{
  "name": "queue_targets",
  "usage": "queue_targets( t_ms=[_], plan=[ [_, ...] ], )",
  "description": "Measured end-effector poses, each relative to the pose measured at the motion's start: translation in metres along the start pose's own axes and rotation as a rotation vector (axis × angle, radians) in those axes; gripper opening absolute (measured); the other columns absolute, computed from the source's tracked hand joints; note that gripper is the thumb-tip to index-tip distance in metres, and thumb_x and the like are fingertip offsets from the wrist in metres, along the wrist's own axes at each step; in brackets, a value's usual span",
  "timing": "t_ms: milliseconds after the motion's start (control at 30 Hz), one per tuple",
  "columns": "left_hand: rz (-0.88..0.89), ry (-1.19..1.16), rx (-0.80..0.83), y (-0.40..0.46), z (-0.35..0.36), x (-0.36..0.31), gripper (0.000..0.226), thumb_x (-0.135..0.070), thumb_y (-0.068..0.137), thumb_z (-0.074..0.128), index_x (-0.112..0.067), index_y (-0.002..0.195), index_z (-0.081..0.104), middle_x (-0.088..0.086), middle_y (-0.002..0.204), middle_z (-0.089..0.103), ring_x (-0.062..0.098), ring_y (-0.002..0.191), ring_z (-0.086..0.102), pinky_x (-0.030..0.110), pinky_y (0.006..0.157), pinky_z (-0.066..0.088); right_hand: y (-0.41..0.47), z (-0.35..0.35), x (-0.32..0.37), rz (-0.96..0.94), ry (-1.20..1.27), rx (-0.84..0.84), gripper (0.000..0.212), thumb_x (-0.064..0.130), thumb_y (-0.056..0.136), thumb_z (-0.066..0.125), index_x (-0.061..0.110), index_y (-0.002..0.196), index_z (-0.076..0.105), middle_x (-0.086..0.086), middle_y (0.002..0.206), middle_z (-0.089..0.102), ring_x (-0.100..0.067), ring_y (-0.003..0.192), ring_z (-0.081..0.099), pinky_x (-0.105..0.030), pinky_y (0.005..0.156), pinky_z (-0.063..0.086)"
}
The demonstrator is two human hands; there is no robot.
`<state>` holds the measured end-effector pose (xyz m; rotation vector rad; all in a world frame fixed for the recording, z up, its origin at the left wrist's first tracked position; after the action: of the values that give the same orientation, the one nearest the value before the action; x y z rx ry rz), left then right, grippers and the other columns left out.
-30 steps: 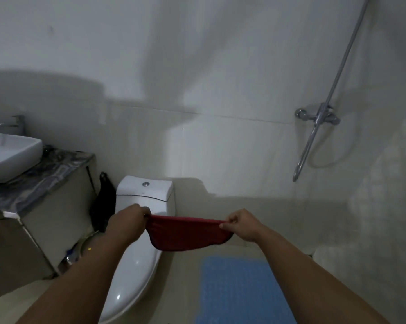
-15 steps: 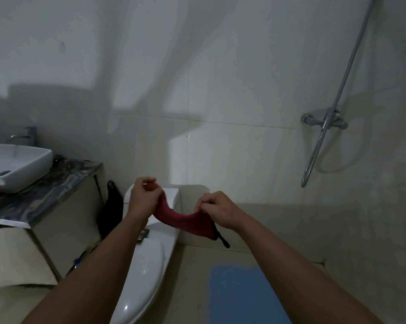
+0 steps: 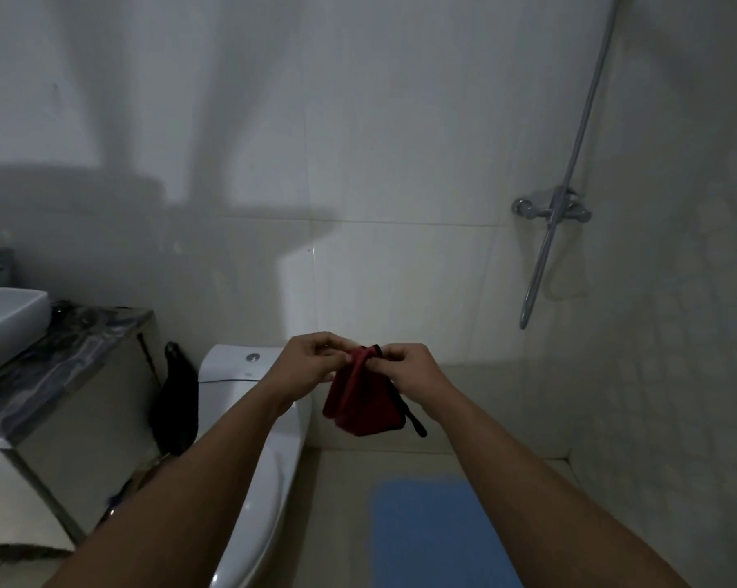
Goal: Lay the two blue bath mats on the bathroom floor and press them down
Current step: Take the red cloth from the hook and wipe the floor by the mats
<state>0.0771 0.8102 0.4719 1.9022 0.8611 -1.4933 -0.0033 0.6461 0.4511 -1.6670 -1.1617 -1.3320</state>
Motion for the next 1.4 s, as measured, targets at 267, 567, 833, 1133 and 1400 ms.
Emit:
queue_targets(
  t_ms=[267,567,833,1133,1400],
  plan=[
    [0.271,0.358,-0.138,-0.006,0.029,0.026,0.021,-0.035,0.086,0.069,-0.022,0.099,0.059,-0.011,0.1,0.067,0.003,0.096,0.064,0.026,0.079,0.052,0.003,-0.037,-0.025,0.017,0.034,-0.02,0.017,0.015,0.09,0.072,0.016,0.074,0.067,0.005,0.068,0.065,-0.008,0.065,0.06,-0.021,0.063,0.048],
    [0.28,0.657,-0.064,-0.001,0.1,0.071,0.012,-0.024,0.089,0.076,-0.019,0.094,0.066,-0.011,0.088,0.067,-0.005,0.078,0.06,0.022,0.07,0.049,0.006,-0.076,-0.09,0.267,0.168,0.071,0.018,0.023,0.101,0.056,0.016,0.109,0.07,-0.006,0.101,0.075,-0.022,0.092,0.069,-0.035,0.08,0.052],
    [-0.277,-0.074,-0.26,0.007,0.133,0.131,0.009,0.001,0.099,0.058,-0.007,0.097,0.055,0.013,0.09,0.065,0.015,0.075,0.064,0.026,0.069,0.058,0.002,-0.078,-0.204,0.588,0.279,0.24,0.043,0.045,0.098,0.061,0.011,0.123,0.067,-0.012,0.117,0.073,-0.029,0.109,0.071,-0.047,0.1,0.054],
    [-0.568,-0.191,-0.567,-0.058,0.146,0.244,0.017,0.001,0.099,0.056,-0.01,0.113,0.06,0.012,0.108,0.068,0.024,0.094,0.069,0.032,0.074,0.062,-0.047,-0.02,-0.311,1.047,0.394,0.61,0.049,0.021,0.089,0.074,0.0,0.131,0.058,-0.018,0.126,0.069,-0.034,0.123,0.063,-0.047,0.113,0.044],
    [-0.874,-0.06,-0.594,-0.133,0.178,0.519,0.024,-0.007,0.097,0.064,-0.018,0.118,0.065,0.008,0.097,0.074,0.028,0.092,0.072,0.039,0.082,0.058,-0.117,0.099,-0.547,1.254,0.514,0.401,0.038,0.016,0.093,0.067,0.002,0.128,0.062,-0.016,0.119,0.073,-0.032,0.111,0.07,-0.046,0.092,0.057]
  ],
)
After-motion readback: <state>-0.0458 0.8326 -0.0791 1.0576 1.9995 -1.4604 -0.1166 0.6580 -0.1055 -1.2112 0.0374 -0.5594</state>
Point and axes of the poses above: each hand's wrist, its own y-axis towards the middle knuckle, its own z-axis out of the palm, x = y × z, the point moved 6 cm from there along y, towards the middle knuckle
